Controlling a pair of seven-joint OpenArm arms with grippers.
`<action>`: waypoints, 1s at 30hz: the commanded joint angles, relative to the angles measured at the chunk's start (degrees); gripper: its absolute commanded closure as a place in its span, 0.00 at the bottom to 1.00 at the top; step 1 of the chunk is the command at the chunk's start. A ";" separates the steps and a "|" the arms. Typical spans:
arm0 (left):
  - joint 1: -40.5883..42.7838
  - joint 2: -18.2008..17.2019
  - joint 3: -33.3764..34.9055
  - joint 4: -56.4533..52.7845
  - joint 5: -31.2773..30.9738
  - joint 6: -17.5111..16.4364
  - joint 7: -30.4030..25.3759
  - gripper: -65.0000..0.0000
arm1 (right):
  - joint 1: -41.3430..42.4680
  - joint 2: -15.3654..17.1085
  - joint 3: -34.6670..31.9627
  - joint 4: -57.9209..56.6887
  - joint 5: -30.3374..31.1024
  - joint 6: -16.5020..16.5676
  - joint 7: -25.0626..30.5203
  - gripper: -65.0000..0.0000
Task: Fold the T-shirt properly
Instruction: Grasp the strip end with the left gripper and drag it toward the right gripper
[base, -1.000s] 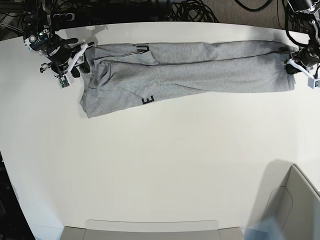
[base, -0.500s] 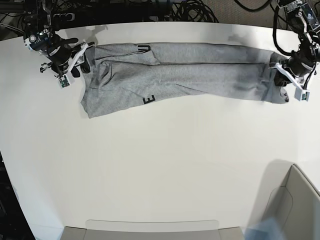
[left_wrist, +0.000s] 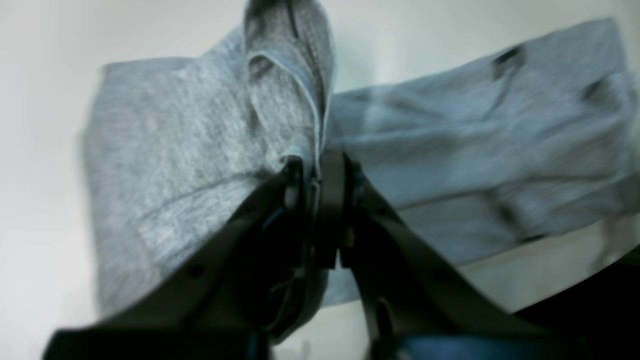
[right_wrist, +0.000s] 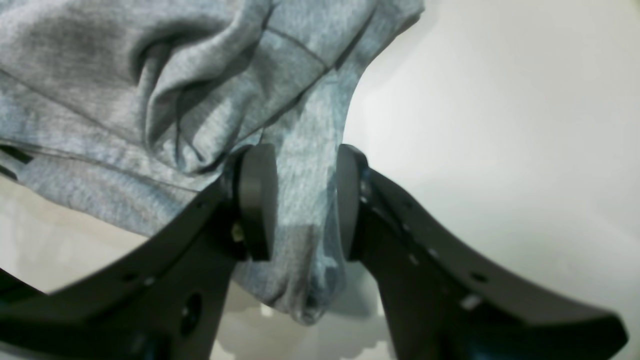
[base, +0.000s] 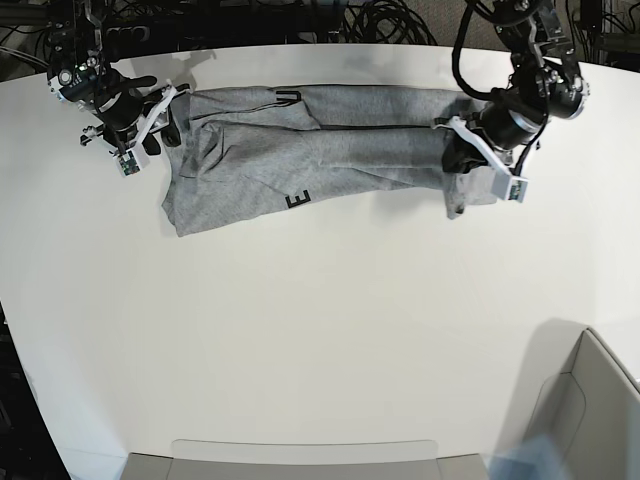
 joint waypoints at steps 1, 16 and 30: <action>-0.34 -0.14 1.25 0.99 -1.13 1.62 -1.99 1.00 | 0.25 0.70 0.31 1.05 0.34 0.09 1.04 0.68; -0.25 -0.05 13.73 0.55 5.73 5.84 -3.57 1.00 | -0.01 0.70 0.48 1.05 0.34 0.09 1.22 0.68; -0.60 0.04 23.93 0.73 7.93 5.58 -3.75 0.85 | 1.04 -0.45 0.57 1.05 0.43 0.09 1.40 0.68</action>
